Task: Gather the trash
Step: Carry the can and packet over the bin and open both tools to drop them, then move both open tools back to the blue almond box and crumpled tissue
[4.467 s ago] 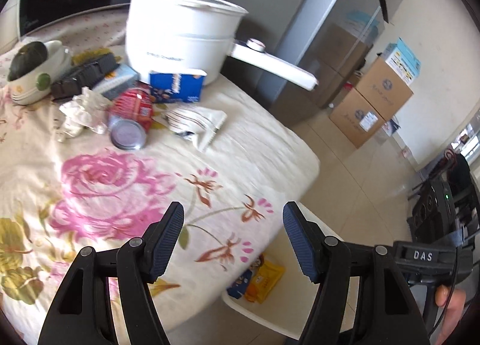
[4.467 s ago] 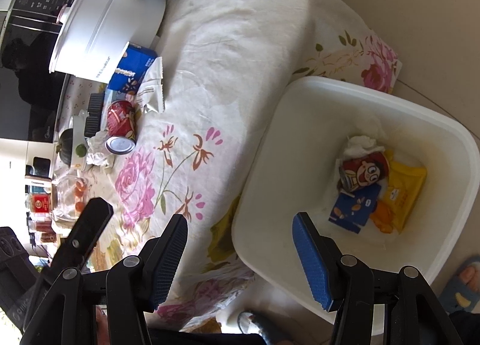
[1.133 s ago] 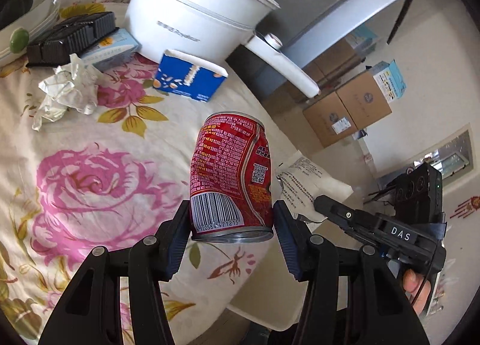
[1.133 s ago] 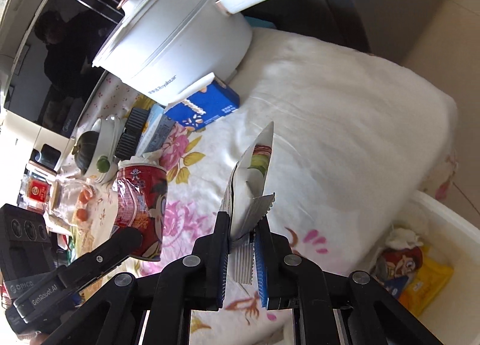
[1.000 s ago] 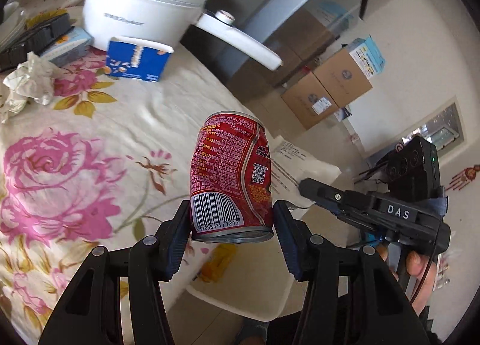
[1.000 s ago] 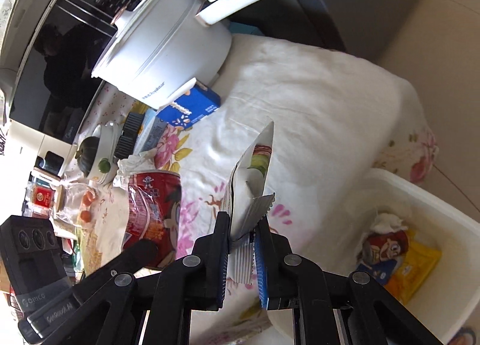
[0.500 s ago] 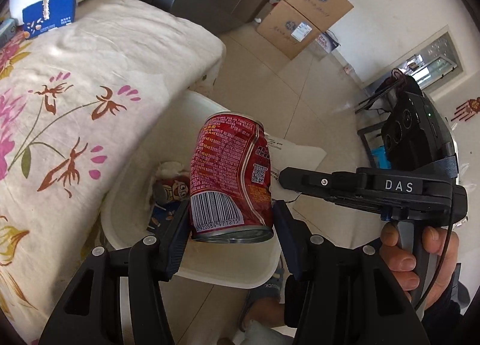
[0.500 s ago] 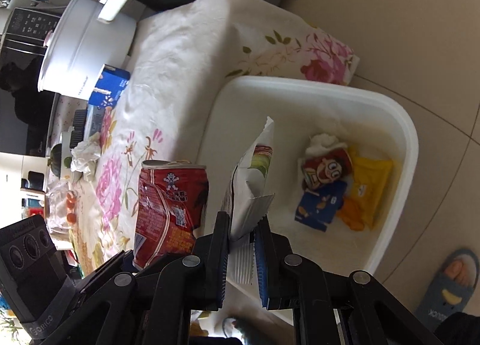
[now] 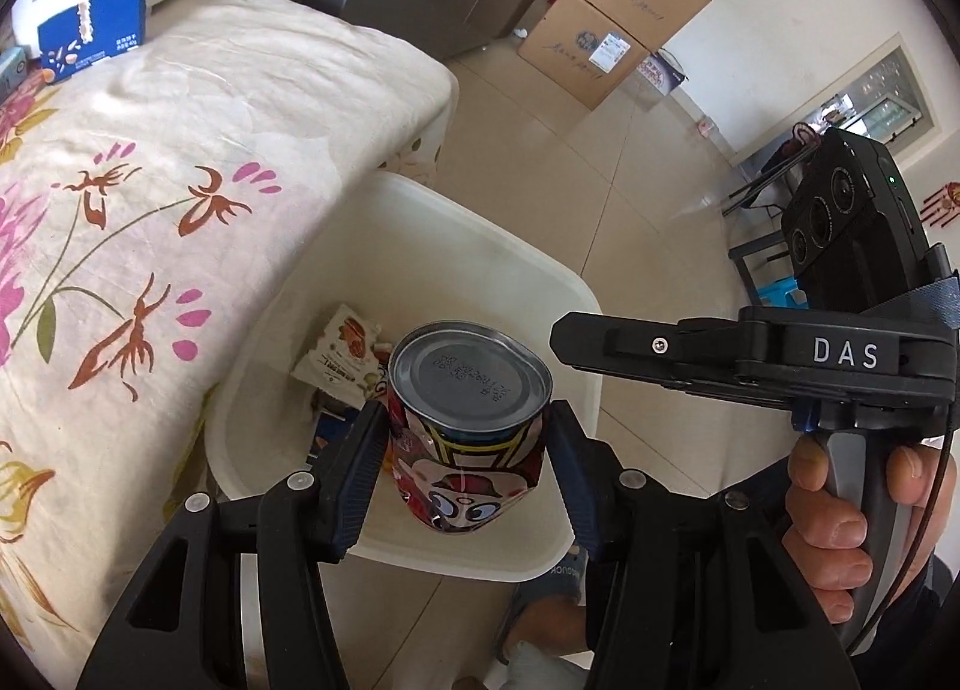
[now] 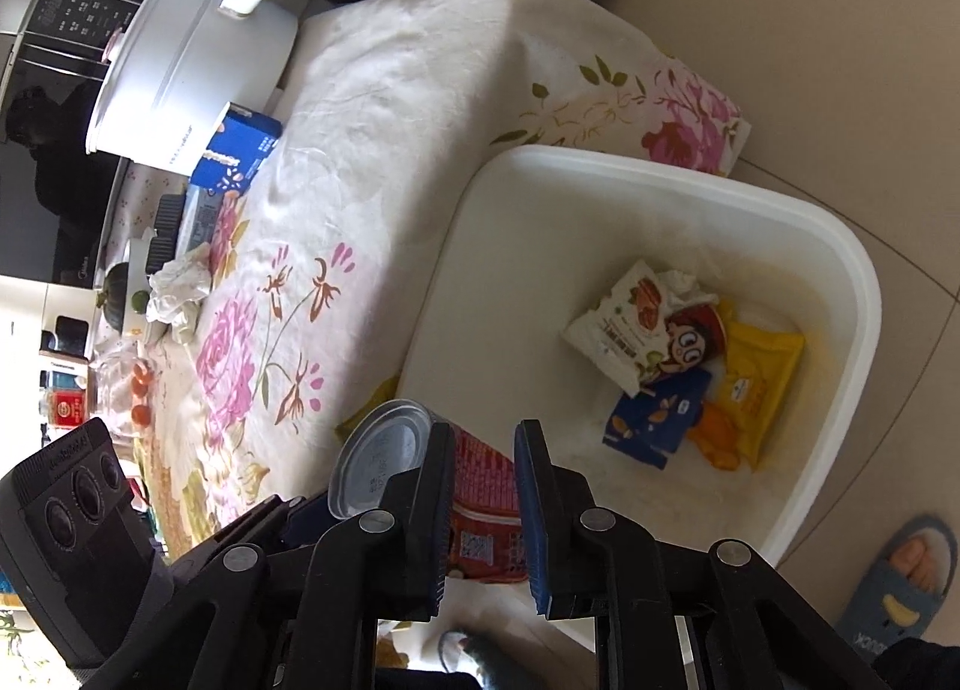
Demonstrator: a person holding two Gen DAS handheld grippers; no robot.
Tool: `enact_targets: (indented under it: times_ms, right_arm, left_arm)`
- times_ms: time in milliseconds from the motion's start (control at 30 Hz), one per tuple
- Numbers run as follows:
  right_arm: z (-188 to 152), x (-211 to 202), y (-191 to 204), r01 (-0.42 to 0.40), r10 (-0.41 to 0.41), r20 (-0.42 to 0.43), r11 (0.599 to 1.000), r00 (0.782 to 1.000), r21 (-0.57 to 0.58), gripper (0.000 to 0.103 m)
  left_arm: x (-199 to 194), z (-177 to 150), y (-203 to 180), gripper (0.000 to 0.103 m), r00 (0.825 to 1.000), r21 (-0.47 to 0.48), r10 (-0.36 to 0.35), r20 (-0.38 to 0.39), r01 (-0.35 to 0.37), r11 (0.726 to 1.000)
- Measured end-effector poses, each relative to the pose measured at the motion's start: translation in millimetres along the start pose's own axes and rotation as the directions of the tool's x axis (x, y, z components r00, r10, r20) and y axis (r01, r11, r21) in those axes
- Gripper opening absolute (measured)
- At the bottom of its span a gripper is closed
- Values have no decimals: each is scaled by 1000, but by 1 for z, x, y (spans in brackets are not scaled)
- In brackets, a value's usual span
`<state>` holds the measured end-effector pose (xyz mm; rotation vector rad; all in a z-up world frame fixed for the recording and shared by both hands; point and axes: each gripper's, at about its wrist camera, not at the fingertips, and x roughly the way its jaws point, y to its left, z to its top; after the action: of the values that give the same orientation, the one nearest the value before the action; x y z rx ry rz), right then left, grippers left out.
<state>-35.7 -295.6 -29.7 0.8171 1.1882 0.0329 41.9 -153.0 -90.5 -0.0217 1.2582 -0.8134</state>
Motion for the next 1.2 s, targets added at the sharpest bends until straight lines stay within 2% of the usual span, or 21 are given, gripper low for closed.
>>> enact_targets:
  times_ms: [267, 567, 833, 1200]
  right_arm:
    - [0, 0, -5, 14, -14, 4, 1000, 1000, 23, 37]
    - [1, 0, -7, 24, -24, 1, 999, 1000, 34, 44]
    - [0, 0, -8, 23, -23, -5, 999, 1000, 38, 45]
    - [-2, 3, -7, 30, -29, -16, 999, 999, 33, 45]
  left_arm:
    - [6, 0, 0, 56, 1000, 8, 6, -13, -6, 1000]
    - [15, -4, -7, 57, 999, 28, 29, -29, -28, 999]
    - [17, -6, -19, 63, 998, 95, 58, -25, -55, 994]
    - [16, -5, -18, 64, 998, 90, 66, -22, -64, 994]
